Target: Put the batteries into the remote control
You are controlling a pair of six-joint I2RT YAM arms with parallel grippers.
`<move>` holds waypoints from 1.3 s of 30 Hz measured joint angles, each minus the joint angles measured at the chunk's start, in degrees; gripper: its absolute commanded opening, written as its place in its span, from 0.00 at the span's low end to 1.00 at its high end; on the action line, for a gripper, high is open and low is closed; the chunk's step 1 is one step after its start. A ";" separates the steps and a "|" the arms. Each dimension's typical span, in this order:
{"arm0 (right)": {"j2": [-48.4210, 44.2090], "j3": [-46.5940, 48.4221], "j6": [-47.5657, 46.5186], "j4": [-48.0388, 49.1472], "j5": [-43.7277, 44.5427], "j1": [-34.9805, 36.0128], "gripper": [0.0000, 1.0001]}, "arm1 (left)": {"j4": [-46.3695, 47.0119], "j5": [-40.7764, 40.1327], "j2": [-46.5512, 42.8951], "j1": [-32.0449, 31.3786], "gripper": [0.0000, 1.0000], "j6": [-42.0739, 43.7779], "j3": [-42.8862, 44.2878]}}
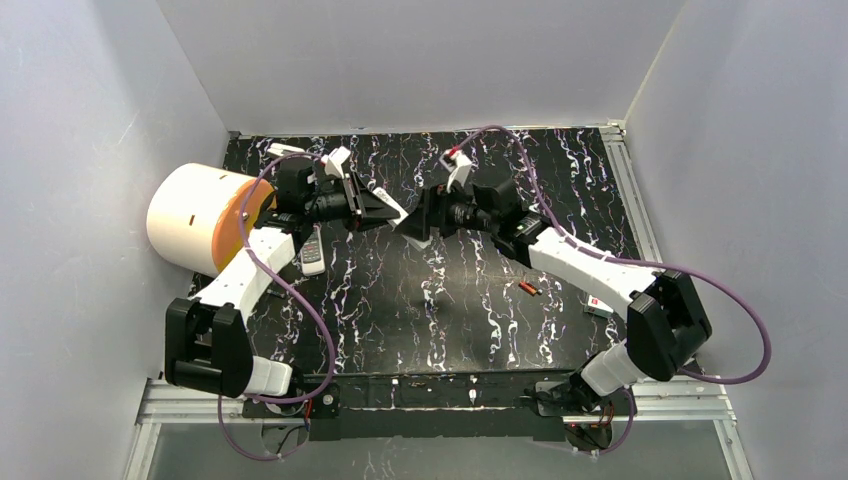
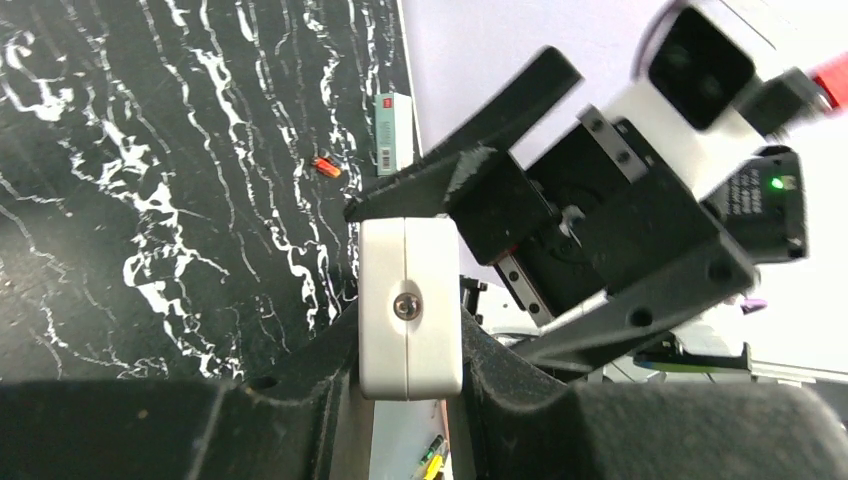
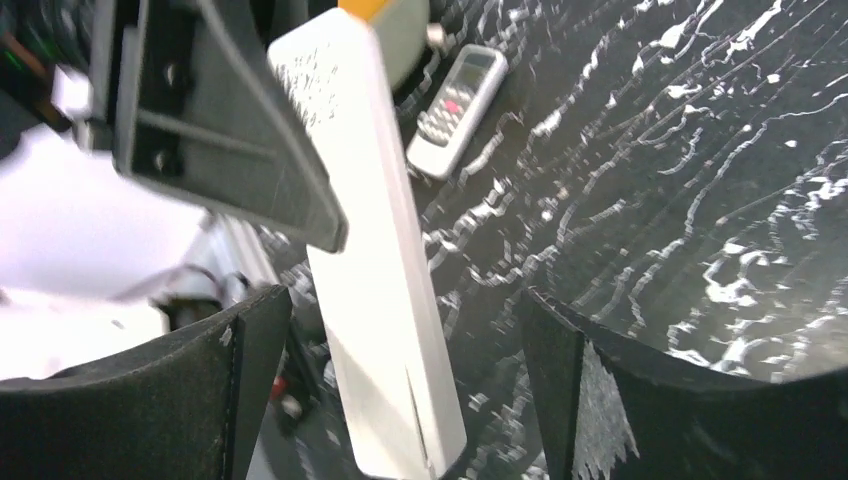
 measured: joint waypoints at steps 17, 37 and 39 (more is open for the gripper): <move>-12.76 -21.62 49.53 33.68 11.28 -0.50 0.63 | 2.56 4.72 -0.85 -0.17 0.00 -7.10 5.70; -11.87 -25.11 58.42 46.69 13.66 0.15 0.17 | 12.02 2.14 -4.70 -0.31 0.00 -18.36 4.17; -11.80 -25.11 58.36 46.97 13.66 0.15 0.18 | 12.57 1.86 -4.70 -0.35 0.00 -18.95 3.87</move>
